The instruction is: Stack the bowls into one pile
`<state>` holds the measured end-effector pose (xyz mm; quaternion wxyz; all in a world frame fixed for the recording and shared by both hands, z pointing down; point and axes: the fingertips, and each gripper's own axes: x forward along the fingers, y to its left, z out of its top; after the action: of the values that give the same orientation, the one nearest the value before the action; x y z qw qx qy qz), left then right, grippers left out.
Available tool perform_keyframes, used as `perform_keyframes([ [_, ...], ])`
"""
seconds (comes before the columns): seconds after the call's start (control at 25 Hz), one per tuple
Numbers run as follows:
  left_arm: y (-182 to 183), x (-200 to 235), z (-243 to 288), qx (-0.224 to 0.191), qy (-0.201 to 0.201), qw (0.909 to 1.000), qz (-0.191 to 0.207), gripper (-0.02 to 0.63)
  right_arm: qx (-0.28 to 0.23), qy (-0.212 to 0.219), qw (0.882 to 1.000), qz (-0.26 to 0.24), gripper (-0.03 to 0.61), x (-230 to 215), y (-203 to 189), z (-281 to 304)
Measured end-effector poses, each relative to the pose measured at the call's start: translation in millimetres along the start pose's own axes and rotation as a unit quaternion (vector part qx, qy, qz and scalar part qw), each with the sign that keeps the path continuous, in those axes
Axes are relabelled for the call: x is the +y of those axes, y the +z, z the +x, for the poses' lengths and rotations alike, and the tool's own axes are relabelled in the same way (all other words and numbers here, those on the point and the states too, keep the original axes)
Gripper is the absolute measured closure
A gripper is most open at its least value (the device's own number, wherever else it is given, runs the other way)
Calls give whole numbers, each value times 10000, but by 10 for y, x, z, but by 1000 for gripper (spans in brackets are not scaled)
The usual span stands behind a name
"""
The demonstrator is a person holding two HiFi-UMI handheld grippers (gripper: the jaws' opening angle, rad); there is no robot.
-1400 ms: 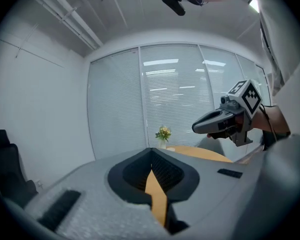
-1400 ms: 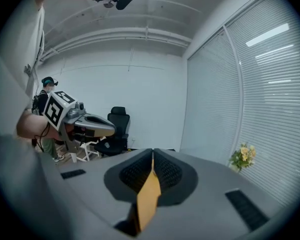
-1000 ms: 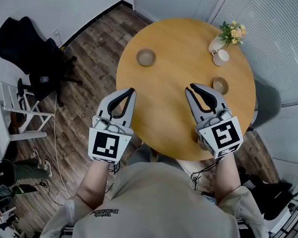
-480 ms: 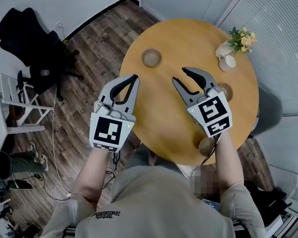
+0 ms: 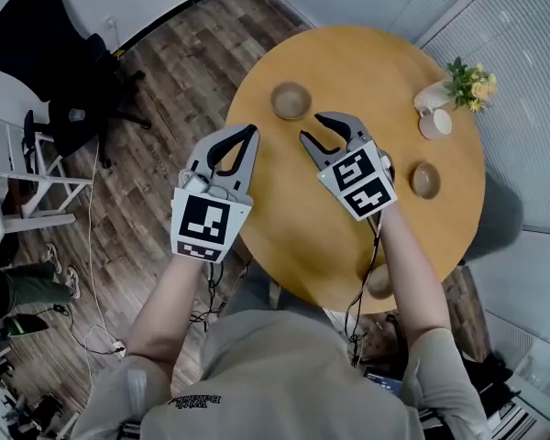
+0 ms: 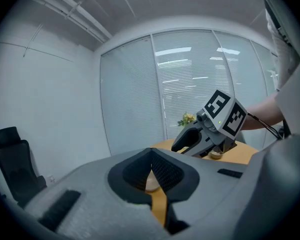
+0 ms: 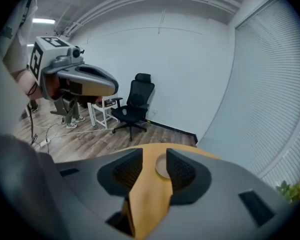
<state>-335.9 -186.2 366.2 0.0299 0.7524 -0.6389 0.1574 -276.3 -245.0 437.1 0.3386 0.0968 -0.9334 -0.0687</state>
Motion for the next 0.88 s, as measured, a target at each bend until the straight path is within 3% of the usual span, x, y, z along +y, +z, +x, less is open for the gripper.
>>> perform_keyframes([
  [0.28, -514, 140, 313, 462, -100, 9985, -282, 594, 470, 295, 9984, 139, 448, -16, -231, 687],
  [0.68, -1159, 80, 645, 929, -273, 9930, -678, 594, 1282, 335, 9889, -669, 446, -116, -790, 1460],
  [0.88, -1410, 40, 821, 1166, -367, 9892, -803, 594, 1547, 422, 9836, -830, 446, -181, -1059, 1686],
])
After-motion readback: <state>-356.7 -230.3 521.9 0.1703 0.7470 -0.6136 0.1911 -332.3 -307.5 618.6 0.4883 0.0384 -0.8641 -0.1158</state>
